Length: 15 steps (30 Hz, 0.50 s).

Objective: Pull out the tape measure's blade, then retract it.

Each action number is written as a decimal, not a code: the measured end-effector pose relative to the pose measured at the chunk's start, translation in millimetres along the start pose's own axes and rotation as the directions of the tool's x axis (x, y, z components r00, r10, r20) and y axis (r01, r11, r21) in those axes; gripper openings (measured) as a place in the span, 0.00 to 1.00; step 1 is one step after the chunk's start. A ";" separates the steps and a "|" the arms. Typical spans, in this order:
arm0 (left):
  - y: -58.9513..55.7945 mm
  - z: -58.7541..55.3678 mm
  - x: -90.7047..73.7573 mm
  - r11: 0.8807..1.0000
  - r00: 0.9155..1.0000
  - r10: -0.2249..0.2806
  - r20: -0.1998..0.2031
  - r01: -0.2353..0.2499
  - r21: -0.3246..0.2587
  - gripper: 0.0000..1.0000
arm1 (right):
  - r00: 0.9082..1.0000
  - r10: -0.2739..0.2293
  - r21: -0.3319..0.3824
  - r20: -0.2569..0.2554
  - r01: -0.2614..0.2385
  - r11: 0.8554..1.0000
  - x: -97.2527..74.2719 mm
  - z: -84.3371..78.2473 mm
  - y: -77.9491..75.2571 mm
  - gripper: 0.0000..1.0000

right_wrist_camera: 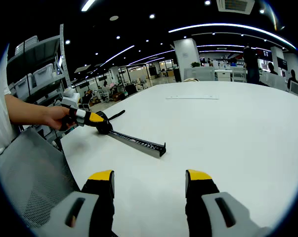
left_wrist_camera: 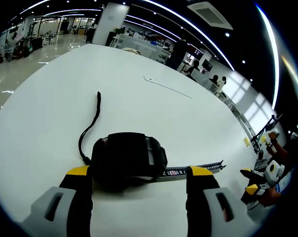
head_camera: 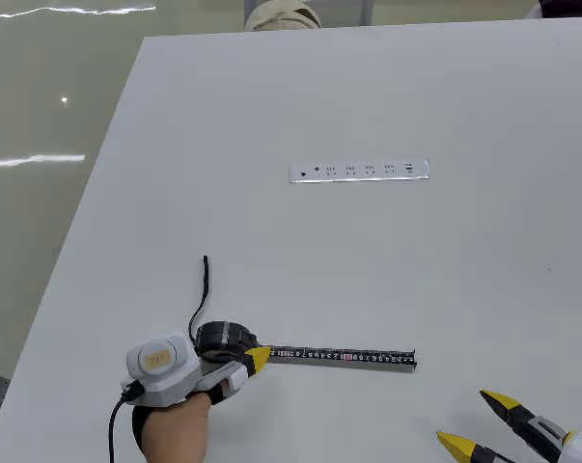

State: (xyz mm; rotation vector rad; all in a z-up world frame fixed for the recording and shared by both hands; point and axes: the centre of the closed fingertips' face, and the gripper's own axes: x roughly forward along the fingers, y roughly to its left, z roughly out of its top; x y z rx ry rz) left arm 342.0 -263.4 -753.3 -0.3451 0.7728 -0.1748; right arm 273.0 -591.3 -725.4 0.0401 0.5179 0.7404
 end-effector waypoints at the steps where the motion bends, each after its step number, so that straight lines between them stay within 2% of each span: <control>1: -0.5 -0.4 0.5 1.000 1.000 0.007 -0.004 -0.007 0.006 0.76 | 1.000 0.003 -0.003 -0.001 -0.003 1.000 0.8 -1.2 -1.2 0.58; 2: -1.0 -1.3 1.1 1.000 1.000 0.016 -0.008 -0.016 0.018 0.77 | 1.000 0.008 -0.007 -0.004 -0.008 1.000 2.1 -1.1 -1.7 0.58; 6: -0.9 0.1 1.4 0.999 0.999 0.032 0.006 -0.032 -0.007 0.79 | 1.000 0.025 -0.013 0.000 -0.025 1.000 5.7 2.6 0.1 0.57; 9: -1.9 -0.4 2.9 0.999 0.999 0.043 -0.005 -0.043 0.008 0.80 | 0.999 0.036 -0.023 -0.006 -0.036 0.999 8.6 2.5 0.5 0.57; 15: -1.7 -0.6 3.0 0.998 0.998 0.061 0.001 -0.061 -0.003 0.80 | 0.998 0.065 -0.034 -0.006 -0.065 0.997 14.2 4.1 1.5 0.56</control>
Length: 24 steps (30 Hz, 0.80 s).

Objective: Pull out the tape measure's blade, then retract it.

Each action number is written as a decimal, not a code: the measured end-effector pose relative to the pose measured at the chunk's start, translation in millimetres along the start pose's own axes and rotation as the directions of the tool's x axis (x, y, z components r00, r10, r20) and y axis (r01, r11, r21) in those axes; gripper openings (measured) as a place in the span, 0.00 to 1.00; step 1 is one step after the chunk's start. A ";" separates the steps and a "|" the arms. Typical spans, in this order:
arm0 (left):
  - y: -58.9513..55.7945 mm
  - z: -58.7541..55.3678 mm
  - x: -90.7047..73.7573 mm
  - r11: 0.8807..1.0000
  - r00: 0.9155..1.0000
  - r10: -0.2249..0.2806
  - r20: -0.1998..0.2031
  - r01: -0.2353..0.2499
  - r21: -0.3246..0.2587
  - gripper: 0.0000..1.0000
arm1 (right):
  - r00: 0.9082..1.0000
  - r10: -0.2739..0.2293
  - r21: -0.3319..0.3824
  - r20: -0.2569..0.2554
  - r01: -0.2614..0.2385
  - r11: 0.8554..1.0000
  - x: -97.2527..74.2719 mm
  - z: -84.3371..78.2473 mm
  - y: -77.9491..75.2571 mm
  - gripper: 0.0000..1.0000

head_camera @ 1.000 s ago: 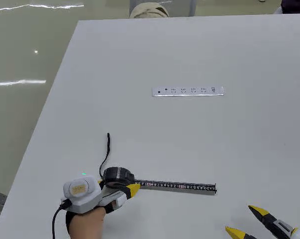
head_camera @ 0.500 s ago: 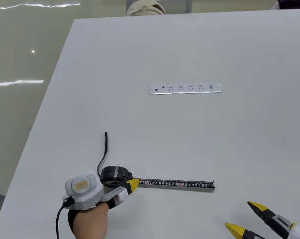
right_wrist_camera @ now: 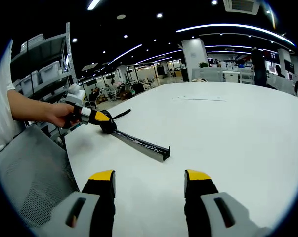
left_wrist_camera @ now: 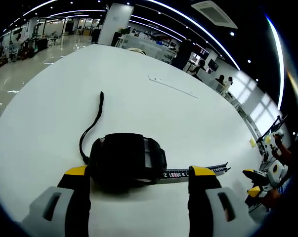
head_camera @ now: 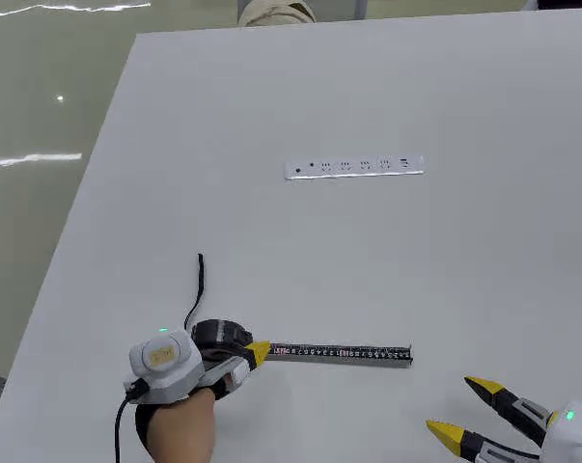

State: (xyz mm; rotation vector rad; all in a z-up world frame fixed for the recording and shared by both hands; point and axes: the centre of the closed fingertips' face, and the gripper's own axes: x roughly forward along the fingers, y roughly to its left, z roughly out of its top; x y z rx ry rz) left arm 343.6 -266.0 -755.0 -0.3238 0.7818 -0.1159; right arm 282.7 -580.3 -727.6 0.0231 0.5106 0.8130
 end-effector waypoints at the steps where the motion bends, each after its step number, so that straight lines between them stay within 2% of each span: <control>1: -0.2 0.0 0.0 1.000 1.000 0.002 0.000 -0.002 0.001 0.81 | 1.000 0.005 -0.002 -0.001 -0.005 1.000 0.8 0.0 -0.1 0.56; 10: 1.3 1.2 0.8 0.999 0.999 0.042 0.003 -0.042 -0.012 0.80 | 0.999 0.042 -0.005 0.000 -0.042 0.999 7.1 -0.7 -7.7 0.56; 16: 3.9 -0.2 1.7 0.998 0.998 0.067 0.005 -0.067 0.001 0.78 | 0.998 0.063 -0.015 -0.011 -0.063 0.998 11.9 0.5 -10.9 0.55; 20: 3.1 1.2 2.2 0.997 0.997 0.077 0.008 -0.077 -0.018 0.79 | 0.995 0.103 -0.029 -0.010 -0.103 0.994 14.7 2.1 -6.9 0.55; 24: 3.8 0.9 2.9 0.996 0.996 0.091 0.006 -0.091 -0.009 0.78 | 0.992 0.126 -0.038 -0.015 -0.127 0.991 18.5 3.0 -7.1 0.54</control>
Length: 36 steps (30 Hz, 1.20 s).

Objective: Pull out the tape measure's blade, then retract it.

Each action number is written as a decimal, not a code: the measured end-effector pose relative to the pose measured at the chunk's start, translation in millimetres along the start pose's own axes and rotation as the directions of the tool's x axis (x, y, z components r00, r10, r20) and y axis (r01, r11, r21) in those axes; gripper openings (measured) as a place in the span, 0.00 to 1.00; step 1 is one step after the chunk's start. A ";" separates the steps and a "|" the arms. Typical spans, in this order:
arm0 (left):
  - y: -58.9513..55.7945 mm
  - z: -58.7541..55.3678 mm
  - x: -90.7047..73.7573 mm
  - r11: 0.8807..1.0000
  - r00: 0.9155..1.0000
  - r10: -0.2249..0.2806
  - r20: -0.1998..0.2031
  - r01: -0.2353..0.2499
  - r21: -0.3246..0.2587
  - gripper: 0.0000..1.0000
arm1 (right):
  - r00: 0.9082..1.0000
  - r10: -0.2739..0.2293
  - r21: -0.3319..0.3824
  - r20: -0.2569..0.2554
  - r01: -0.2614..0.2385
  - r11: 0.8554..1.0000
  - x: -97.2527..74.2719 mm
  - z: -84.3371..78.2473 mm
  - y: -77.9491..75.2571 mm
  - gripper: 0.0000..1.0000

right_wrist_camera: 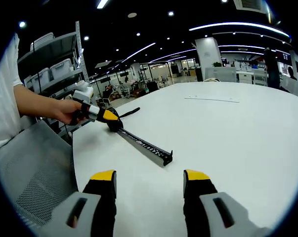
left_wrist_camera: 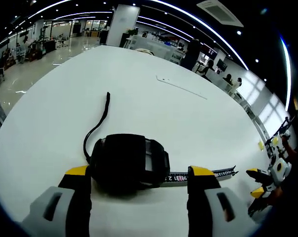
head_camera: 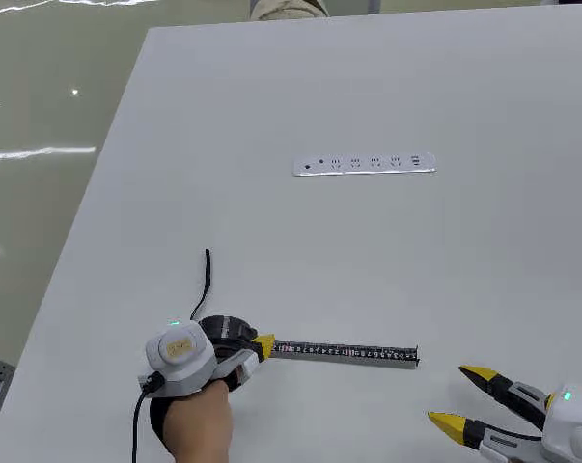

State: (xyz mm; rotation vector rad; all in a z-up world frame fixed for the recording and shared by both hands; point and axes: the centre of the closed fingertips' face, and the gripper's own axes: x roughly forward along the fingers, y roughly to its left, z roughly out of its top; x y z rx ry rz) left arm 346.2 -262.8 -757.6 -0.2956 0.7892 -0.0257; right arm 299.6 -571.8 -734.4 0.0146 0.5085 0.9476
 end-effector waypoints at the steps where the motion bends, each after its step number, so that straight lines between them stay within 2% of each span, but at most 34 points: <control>1: 0.9 0.0 0.2 1.000 1.000 0.005 0.001 -0.005 0.000 0.78 | 1.000 0.005 -0.004 0.001 -0.005 1.000 1.0 0.8 -0.2 0.54; 19: 3.2 1.0 2.3 0.998 0.999 0.053 0.012 -0.053 -0.016 0.76 | 0.997 0.074 -0.036 -0.011 -0.075 0.997 15.8 -2.5 -11.1 0.50; 25: 4.0 1.2 3.7 0.998 0.998 0.065 0.012 -0.065 -0.017 0.76 | 0.995 0.093 -0.052 -0.029 -0.095 0.994 24.2 -5.3 -14.1 0.49; 36: 7.6 1.0 4.2 0.996 0.996 0.091 0.008 -0.091 -0.016 0.73 | 0.992 0.125 -0.069 -0.024 -0.127 0.990 40.0 -2.1 -19.6 0.45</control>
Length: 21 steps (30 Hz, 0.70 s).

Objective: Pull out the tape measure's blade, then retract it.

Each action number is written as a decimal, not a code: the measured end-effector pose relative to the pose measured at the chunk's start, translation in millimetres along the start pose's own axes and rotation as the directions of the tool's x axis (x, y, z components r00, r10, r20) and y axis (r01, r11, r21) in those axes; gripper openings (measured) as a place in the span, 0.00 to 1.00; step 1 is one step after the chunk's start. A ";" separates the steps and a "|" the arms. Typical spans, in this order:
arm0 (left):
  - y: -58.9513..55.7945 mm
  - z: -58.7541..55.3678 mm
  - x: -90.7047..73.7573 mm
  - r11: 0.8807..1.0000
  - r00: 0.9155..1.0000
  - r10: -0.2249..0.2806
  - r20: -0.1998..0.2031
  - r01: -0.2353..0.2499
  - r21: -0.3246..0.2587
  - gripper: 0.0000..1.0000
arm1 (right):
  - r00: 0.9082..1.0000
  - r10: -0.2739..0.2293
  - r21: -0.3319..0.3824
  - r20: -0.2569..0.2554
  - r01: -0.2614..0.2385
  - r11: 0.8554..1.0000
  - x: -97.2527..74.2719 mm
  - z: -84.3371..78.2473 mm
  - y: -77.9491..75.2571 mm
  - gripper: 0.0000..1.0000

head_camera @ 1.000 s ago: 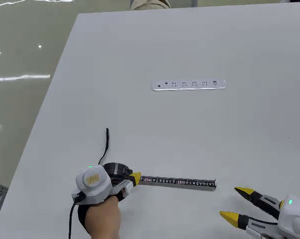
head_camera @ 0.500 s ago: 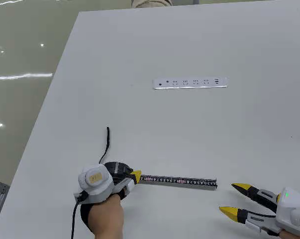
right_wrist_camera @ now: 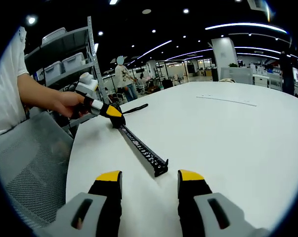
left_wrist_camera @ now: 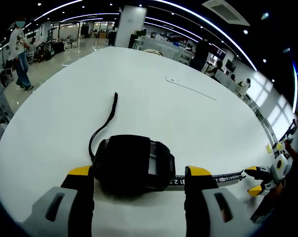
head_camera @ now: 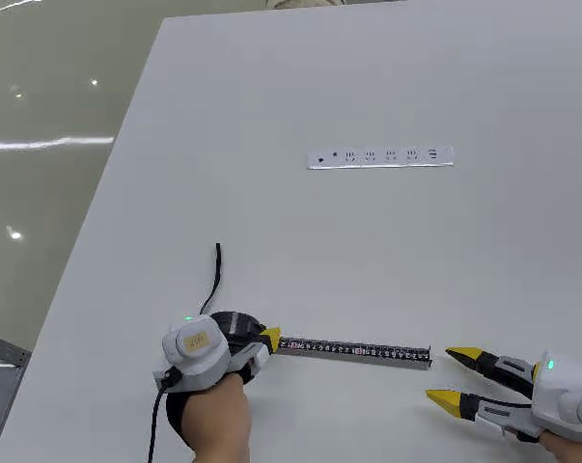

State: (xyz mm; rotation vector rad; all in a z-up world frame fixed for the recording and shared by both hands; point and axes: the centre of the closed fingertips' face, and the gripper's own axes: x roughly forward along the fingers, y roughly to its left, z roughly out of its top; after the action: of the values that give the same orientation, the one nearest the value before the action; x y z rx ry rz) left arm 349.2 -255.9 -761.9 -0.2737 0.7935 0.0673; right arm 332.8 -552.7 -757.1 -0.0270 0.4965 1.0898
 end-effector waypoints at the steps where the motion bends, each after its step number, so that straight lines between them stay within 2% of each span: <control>1: 0.3 0.1 -0.2 1.000 1.000 0.001 0.001 -0.001 -0.002 0.72 | 1.000 0.001 0.001 0.001 -0.001 1.000 0.5 0.5 -0.8 0.45; 21: 2.6 0.2 1.9 0.999 0.999 0.036 -0.007 -0.036 -0.011 0.70 | 0.999 0.043 -0.003 0.007 -0.043 0.999 18.8 5.6 1.3 0.40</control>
State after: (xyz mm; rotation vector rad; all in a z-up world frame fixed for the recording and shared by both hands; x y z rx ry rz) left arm 350.2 -253.4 -763.7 -0.2698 0.8056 0.1048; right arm 340.7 -534.8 -759.3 -0.0152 0.4912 1.1329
